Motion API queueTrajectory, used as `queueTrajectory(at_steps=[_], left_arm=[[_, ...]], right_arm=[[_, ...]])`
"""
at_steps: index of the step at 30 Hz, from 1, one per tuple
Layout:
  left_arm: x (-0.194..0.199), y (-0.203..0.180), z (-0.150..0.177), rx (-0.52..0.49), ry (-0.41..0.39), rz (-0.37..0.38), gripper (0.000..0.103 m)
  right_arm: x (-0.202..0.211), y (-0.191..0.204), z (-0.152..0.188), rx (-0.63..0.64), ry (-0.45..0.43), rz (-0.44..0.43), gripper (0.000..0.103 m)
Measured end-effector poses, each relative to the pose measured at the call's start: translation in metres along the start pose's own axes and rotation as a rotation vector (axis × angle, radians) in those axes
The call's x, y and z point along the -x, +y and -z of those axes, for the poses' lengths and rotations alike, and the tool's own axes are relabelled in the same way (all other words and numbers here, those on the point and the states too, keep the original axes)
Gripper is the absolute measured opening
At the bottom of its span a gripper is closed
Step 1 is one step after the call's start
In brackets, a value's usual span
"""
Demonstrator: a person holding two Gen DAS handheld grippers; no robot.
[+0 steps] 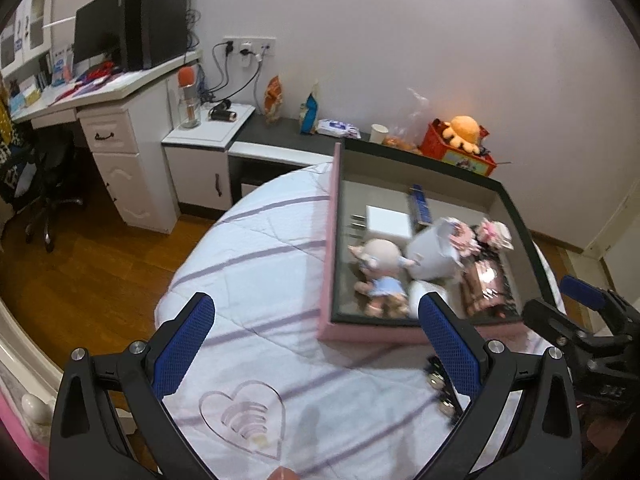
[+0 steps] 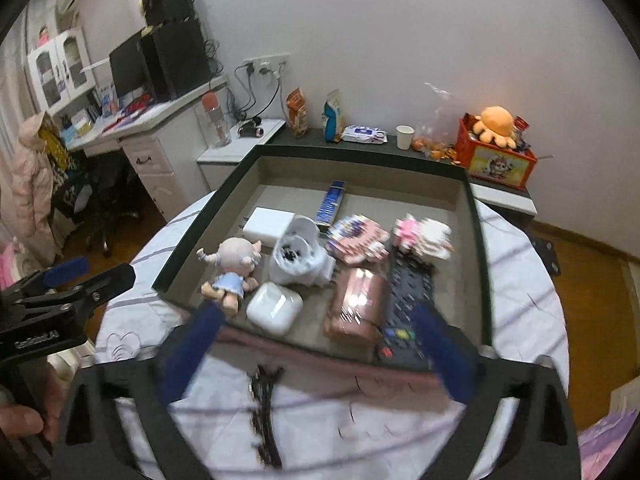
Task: Organize rigid objects
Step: 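Grasp the white earbud case, carry it into the box, open right gripper, then move the left gripper to the black hair clip and grasp it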
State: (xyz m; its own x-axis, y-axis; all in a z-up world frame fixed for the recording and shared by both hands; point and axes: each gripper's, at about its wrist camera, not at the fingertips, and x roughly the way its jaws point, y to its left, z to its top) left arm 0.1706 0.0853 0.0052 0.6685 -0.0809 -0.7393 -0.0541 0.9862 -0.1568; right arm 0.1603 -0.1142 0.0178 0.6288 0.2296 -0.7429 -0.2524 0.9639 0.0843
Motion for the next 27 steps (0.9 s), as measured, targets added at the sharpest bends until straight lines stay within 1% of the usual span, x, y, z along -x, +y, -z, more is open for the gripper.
queueTrajectory(at_steps=[4,7,11,14,17,21,27], left_arm=[[0.012,-0.02,0.013,-0.039,0.004,0.017,0.103],[0.017,-0.029,0.025,-0.054,0.015,0.027,0.103],[0.016,-0.043,0.044,-0.063,0.056,0.037,0.103],[0.016,-0.055,0.06,-0.08,0.09,0.039,0.103],[0.018,-0.065,0.071,-0.098,0.109,0.038,0.103],[0.022,-0.077,0.082,-0.118,0.126,0.043,0.103],[0.024,-0.088,0.091,-0.147,0.137,0.029,0.103]], right_arm=[[0.03,-0.02,0.023,-0.054,-0.029,0.002,0.103],[0.048,-0.038,0.047,-0.105,-0.026,0.02,0.103],[0.058,-0.065,0.087,-0.187,0.014,0.048,0.103],[0.055,-0.086,0.119,-0.262,0.07,0.059,0.103],[0.055,-0.097,0.138,-0.312,0.091,0.062,0.103],[0.061,-0.1,0.146,-0.313,0.08,0.063,0.103],[0.065,-0.091,0.138,-0.281,0.053,0.037,0.103]])
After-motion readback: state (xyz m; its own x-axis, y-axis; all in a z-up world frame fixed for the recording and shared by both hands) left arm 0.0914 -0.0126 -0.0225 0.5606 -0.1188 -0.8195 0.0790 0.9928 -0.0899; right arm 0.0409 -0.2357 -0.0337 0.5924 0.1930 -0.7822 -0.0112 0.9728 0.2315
